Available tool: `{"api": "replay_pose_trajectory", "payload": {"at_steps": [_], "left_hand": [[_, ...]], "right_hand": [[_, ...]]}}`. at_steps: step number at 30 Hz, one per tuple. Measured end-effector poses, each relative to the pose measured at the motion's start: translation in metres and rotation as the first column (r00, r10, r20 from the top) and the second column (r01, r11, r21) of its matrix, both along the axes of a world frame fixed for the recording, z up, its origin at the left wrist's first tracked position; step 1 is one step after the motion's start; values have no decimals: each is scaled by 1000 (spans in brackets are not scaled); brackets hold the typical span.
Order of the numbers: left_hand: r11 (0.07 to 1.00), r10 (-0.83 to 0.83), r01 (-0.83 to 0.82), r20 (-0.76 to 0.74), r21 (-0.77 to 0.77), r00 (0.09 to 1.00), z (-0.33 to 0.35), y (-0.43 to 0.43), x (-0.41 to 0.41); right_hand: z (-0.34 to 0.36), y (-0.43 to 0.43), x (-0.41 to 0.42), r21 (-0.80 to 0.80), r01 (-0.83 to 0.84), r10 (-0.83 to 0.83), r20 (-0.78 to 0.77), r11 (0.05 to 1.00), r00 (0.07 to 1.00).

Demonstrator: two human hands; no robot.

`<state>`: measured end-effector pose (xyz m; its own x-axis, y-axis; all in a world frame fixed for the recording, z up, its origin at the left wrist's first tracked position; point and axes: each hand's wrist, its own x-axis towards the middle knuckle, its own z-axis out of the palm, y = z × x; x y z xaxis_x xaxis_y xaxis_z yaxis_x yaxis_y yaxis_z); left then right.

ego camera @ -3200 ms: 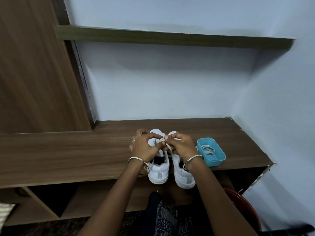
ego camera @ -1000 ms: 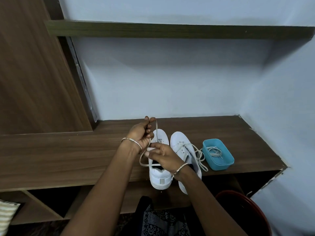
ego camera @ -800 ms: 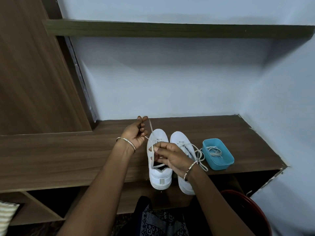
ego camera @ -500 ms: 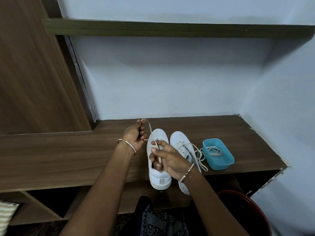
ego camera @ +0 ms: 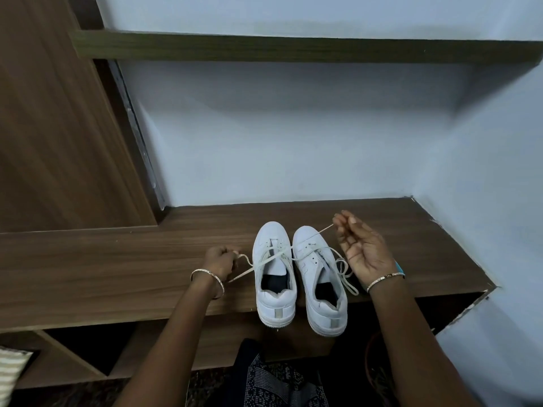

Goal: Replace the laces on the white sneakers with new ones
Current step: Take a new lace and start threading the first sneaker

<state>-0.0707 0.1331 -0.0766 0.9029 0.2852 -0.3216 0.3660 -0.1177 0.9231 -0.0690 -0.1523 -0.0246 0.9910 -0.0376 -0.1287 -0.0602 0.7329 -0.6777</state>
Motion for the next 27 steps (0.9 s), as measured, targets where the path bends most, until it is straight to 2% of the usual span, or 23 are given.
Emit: {"api": "replay_pose_trajectory", "payload": {"at_steps": [4, 6, 7, 8, 10, 11, 12, 15, 17, 19, 27], "left_hand": [[975, -221, 220, -34, -34, 975, 4, -4, -9], [961, -275, 273, -53, -41, 960, 5, -5, -9], [960, -276, 277, -56, 28, 960, 5, -6, -7], [943, -271, 279, -65, 184, 960, 4, -6, -3], [780, -239, 235, -70, 580, 968, 1, -6, 7], [701, -196, 173, -47, 692, 980, 0, -6, 11], [660, -155, 115, -16, 743, 988, 0, -9, 15], [649, -114, -10, 110, 761, 987, -2, -21, 28], [730, -202, 33, 169, 683, 965, -6, -32, 37], [798, -268, 138, 141, 586, 953, -10, -43, 43], [832, -401, 165, 368, 530, 839, -27, -69, 54]], "right_hand": [[-4, 7, 4, -18, -27, 28, 27, 999, 999], [-6, 13, 7, -65, -11, 13, 22, 998, 1000], [-8, 15, 10, -95, -1, 3, 16, 995, 1000], [-10, 17, 12, -127, 6, -4, 12, 992, 1000], [-14, 19, 17, -173, 16, -15, 7, 985, 1000], [-15, 20, 19, -189, 22, -21, 9, 982, 1000], [-17, 21, 22, -204, 26, -25, 8, 979, 1000], [-24, 21, 31, -270, 23, -25, -3, 963, 1000], [-30, 22, 36, -317, 11, -16, -15, 948, 1000], [-34, 25, 41, -361, -5, 0, -15, 933, 1000], [-36, 57, 59, -534, -245, 255, -56, 809, 965]]}}
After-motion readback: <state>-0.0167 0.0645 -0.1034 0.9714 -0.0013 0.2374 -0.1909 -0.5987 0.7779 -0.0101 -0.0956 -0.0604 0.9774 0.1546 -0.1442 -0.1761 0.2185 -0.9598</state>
